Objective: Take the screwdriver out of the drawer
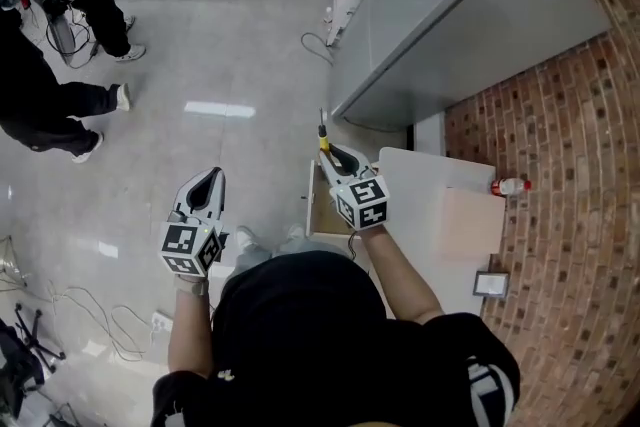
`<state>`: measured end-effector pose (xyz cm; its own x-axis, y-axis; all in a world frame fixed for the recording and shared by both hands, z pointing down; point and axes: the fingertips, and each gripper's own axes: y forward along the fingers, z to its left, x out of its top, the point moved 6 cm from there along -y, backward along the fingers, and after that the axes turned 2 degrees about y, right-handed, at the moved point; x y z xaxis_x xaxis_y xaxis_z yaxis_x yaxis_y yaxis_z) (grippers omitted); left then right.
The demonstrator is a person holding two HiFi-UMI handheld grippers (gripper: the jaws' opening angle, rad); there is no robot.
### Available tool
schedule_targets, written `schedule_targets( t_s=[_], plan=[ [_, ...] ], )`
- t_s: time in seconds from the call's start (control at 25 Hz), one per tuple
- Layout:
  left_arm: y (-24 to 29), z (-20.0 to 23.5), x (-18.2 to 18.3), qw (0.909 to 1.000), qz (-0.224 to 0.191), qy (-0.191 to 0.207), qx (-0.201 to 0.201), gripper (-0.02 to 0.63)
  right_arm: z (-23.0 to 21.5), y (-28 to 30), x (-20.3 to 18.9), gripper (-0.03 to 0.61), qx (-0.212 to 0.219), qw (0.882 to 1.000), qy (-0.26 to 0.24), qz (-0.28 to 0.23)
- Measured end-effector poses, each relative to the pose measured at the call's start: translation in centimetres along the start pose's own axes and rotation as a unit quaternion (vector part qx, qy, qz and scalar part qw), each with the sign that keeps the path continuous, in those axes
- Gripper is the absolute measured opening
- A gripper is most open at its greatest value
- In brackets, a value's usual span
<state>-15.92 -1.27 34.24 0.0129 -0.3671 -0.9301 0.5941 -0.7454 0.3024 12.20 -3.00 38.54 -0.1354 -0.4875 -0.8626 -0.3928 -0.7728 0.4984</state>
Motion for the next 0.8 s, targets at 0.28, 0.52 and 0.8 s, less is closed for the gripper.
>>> schedule_targets(
  t_s=[0.28,0.52,0.8],
  plan=[
    [-0.5,0.2,4.4,0.9985,-0.046,0.029,-0.001,0.003,0.7,-3.6,6.2,0.078,0.008,0.996,-0.018,-0.088],
    [-1.9,-0.6,8.0,0.9946,-0.089,0.054,0.001,0.003,1.5,-6.1,9.8,0.078,0.017,0.989,-0.027,-0.145],
    [-4.0,-2.0,10.7,0.9884,-0.131,0.076,0.002,0.003,3.3,-9.2,13.1,0.078,0.033,0.977,-0.06,-0.201]
  ],
)
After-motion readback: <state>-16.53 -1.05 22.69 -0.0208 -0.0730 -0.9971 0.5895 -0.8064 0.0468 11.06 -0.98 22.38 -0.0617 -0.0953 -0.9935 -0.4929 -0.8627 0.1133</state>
